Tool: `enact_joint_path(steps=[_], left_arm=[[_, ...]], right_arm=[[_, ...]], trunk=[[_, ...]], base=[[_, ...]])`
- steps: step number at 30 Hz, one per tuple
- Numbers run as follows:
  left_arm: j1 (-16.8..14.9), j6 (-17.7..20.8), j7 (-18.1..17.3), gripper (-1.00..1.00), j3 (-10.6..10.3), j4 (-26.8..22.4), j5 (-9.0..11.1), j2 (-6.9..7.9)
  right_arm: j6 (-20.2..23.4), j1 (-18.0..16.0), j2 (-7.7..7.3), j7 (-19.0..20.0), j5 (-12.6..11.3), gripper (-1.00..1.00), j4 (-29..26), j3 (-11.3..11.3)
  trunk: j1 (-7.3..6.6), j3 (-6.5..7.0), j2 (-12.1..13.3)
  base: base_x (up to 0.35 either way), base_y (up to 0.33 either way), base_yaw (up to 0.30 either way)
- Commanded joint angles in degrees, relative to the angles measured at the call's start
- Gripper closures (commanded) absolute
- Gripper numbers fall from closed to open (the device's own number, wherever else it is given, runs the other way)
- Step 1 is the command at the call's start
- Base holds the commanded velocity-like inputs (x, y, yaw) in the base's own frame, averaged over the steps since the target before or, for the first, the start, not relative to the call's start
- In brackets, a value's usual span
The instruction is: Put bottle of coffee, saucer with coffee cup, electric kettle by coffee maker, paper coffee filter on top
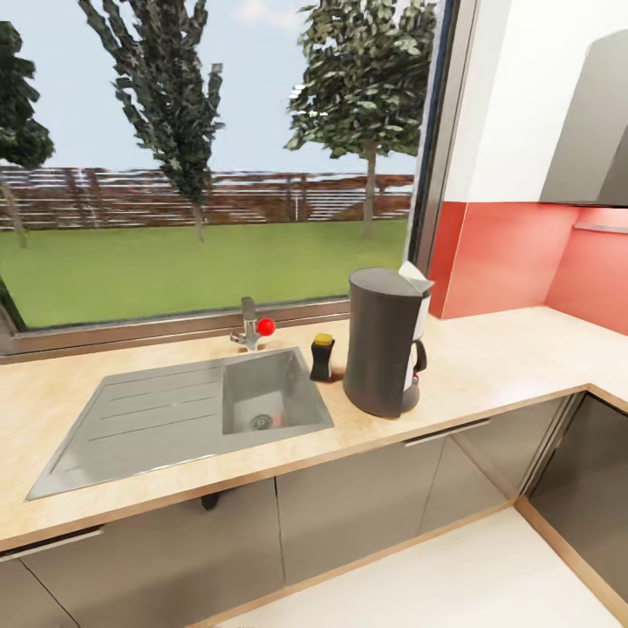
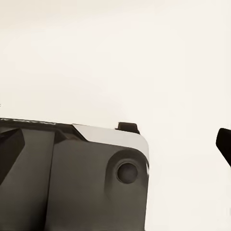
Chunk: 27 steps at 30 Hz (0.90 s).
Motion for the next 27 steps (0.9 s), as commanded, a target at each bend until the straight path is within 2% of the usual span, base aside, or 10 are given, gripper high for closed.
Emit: enact_joint_path(steps=[1,27], left_arm=[[0.02,-0.03,0.03,-1.0,0.19,-0.14,-0.02,-0.05],[0.0,0.02,-0.07,-1.0,0.2,-0.09,-0.09,-0.02]], right_arm=[[-0.22,-0.05,0.01,-0.21,0.61,-1.0,0.1,-0.46],[-0.35,-0.05,0.13,-0.29,0.69,-1.0,0.15,-0.44]], trunk=[[0.02,-0.08,-0.07],[0.02,-0.08,-0.07]], base=[[0.0,0.0,0.241],[0.0,0.0,0.276]])
